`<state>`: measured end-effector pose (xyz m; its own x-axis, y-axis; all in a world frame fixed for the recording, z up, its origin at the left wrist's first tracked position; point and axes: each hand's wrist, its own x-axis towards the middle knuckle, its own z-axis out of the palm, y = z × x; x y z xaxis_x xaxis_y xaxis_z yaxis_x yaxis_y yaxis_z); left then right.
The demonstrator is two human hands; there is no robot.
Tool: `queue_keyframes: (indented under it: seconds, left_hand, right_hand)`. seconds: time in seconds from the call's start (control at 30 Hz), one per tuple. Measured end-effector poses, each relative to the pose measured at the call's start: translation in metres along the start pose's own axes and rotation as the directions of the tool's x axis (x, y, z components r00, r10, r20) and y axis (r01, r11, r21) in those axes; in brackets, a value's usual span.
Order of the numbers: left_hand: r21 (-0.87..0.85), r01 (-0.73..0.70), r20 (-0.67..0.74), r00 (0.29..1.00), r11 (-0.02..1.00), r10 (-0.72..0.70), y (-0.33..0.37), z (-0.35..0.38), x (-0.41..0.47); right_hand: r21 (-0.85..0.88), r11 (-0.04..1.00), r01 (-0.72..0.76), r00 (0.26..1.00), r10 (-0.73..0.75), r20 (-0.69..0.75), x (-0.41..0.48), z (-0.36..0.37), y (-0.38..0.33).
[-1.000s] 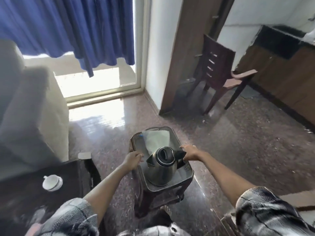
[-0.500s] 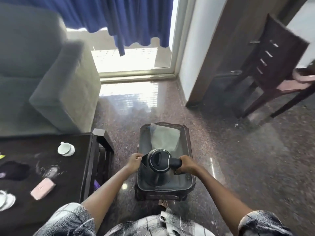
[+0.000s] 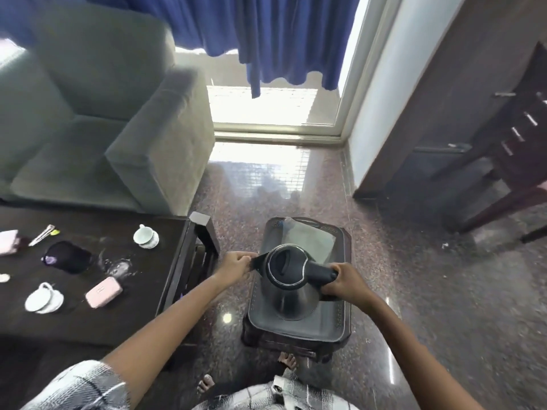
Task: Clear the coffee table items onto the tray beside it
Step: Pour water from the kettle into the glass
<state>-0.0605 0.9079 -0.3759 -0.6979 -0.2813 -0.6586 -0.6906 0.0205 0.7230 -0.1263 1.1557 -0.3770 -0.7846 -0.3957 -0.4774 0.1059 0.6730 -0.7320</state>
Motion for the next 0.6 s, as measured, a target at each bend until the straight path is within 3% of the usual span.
queue_keyframes:
  seconds: [0.1, 0.3, 0.6]
  left_hand:
    - [-0.113, -0.049, 0.009, 0.999, 0.992, 0.050, 0.005, -0.020, -0.025]
    - [-0.324, -0.170, -0.101, 0.984, 0.931, 0.145, -0.013, -0.069, -0.070]
    - [-0.481, -0.250, -0.266, 0.955, 0.840, 0.132, -0.086, -0.187, -0.141]
  right_hand:
    - [-0.038, 0.996, 0.077, 0.994, -0.079, -0.069, -0.014, -0.005, -0.034]
    - [-0.043, 0.985, 0.165, 0.980, -0.169, -0.106, -0.038, 0.017, -0.088]
    - [-0.081, 0.965, 0.251, 0.967, -0.253, -0.010, -0.068, 0.138, -0.173]
